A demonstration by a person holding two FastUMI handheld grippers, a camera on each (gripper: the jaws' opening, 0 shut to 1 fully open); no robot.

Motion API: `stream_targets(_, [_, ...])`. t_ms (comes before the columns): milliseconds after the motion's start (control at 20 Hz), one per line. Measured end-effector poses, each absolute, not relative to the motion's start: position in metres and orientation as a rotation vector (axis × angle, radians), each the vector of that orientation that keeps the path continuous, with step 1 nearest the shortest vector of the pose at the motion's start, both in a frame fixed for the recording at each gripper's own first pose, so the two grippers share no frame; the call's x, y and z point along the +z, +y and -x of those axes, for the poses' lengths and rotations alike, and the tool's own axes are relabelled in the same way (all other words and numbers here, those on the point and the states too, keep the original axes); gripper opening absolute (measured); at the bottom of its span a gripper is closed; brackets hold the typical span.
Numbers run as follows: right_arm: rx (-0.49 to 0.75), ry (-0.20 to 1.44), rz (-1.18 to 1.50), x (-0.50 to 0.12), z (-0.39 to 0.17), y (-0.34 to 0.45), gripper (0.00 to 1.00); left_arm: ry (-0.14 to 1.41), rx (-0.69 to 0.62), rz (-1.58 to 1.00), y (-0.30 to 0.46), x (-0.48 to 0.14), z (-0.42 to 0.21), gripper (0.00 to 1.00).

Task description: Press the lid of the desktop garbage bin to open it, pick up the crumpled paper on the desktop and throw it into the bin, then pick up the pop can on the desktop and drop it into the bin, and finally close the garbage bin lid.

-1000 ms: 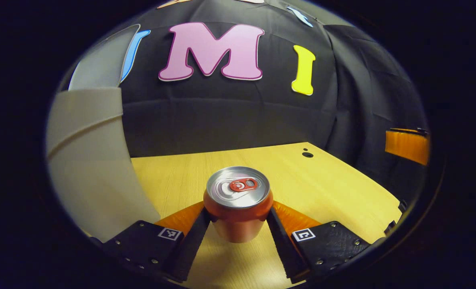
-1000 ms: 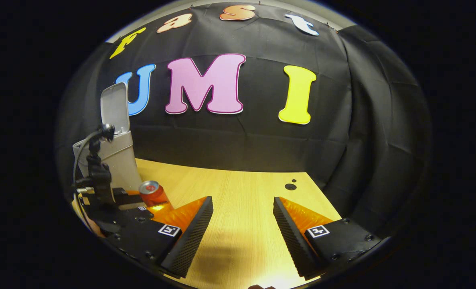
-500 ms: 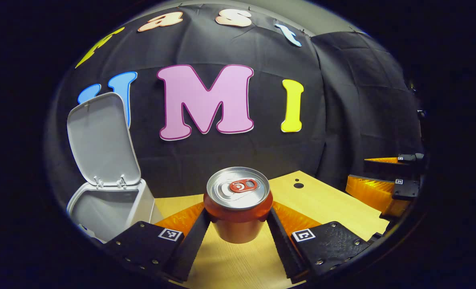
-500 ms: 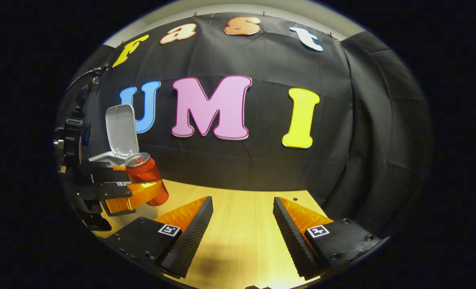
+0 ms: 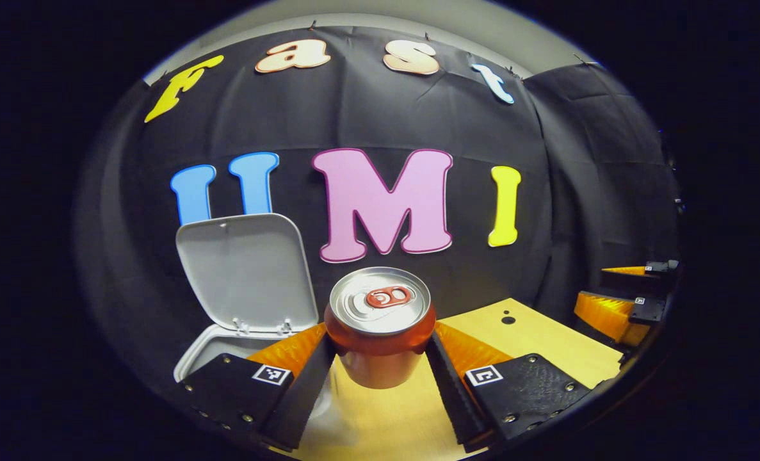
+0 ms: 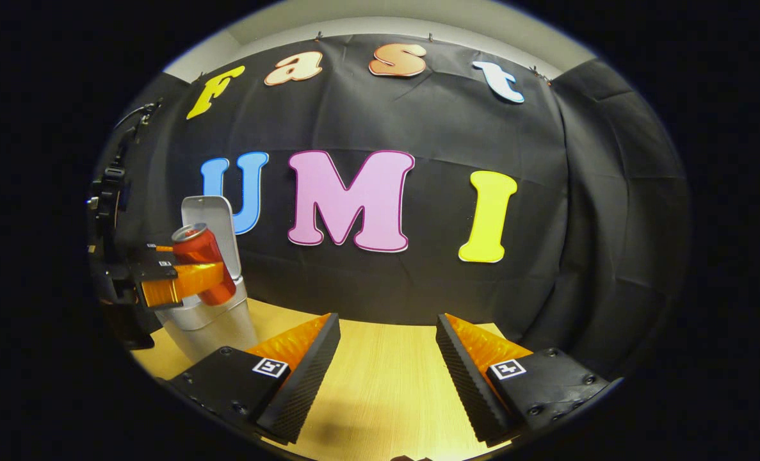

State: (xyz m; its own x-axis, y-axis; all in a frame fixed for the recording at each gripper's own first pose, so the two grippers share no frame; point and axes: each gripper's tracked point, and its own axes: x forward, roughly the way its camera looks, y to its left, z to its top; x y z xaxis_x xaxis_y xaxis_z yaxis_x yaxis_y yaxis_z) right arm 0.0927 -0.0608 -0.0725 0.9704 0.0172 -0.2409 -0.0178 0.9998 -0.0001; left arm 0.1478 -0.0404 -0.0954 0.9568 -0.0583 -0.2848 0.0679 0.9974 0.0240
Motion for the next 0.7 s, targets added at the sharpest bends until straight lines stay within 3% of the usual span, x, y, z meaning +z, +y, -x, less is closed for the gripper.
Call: stream_targets(700, [-0.038,0.241,0.001,-0.055,-0.062,-0.059,0.98,0.360,0.100,-0.069,0.082,-0.148,-0.157,0.85])
